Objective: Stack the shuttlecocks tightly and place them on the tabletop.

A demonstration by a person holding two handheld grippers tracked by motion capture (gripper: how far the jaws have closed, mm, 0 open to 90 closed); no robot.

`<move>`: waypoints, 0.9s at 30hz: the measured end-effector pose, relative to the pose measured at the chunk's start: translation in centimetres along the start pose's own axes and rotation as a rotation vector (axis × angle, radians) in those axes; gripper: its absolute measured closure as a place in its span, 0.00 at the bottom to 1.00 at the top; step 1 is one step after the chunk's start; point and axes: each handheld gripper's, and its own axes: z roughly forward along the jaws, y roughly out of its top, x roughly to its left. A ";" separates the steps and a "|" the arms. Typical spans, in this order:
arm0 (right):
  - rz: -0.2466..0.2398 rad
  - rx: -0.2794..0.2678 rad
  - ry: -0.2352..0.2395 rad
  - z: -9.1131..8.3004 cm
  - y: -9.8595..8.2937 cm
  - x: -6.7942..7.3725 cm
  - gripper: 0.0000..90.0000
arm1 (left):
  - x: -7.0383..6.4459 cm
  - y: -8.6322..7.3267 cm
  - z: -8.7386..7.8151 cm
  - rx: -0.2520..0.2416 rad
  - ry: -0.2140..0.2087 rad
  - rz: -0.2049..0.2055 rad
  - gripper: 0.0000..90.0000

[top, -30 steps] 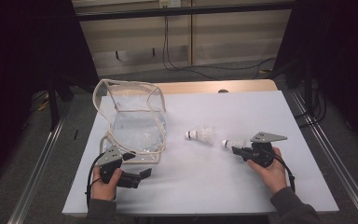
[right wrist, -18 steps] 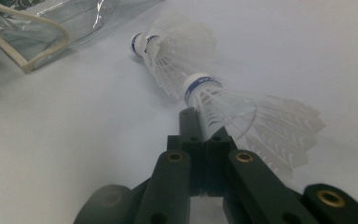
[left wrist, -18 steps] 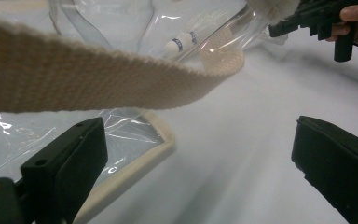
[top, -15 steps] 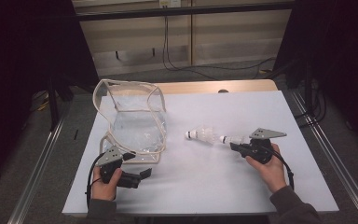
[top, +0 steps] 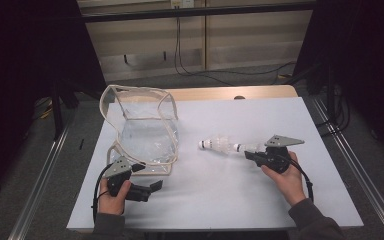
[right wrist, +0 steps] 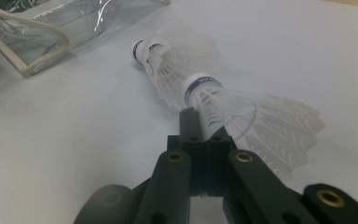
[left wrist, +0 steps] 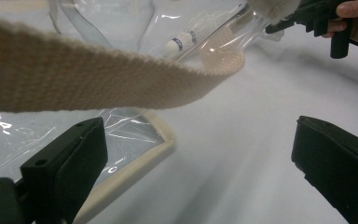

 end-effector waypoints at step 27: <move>-0.009 0.008 0.006 0.8 0.4 0.0 1.00 | 0.0 0.0 0.0 0.006 0.003 0.003 0.04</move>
